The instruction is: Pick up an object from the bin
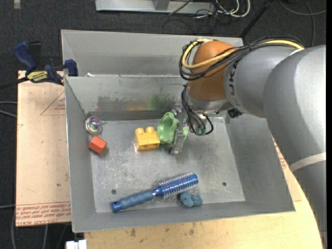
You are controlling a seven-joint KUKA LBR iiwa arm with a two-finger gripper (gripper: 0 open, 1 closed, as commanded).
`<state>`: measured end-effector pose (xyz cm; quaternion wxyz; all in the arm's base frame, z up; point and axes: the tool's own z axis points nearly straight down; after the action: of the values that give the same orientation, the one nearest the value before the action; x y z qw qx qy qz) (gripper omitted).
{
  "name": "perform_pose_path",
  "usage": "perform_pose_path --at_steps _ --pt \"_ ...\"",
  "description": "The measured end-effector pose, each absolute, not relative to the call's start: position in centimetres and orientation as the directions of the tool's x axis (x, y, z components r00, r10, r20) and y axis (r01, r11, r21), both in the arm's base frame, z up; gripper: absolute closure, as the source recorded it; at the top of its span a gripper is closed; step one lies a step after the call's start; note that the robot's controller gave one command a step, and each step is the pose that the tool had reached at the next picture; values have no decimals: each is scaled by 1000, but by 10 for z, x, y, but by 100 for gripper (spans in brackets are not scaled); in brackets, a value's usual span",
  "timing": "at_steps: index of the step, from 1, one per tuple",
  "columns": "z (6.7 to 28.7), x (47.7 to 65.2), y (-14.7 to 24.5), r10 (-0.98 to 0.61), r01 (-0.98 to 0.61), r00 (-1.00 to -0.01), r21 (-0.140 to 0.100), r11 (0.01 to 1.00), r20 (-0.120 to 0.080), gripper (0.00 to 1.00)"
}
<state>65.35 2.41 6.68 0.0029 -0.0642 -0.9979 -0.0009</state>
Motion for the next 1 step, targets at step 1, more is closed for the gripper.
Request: perform_pose_path --at_steps 1 --pt "71 656 23 129 129 -992 2 992 -4 100"
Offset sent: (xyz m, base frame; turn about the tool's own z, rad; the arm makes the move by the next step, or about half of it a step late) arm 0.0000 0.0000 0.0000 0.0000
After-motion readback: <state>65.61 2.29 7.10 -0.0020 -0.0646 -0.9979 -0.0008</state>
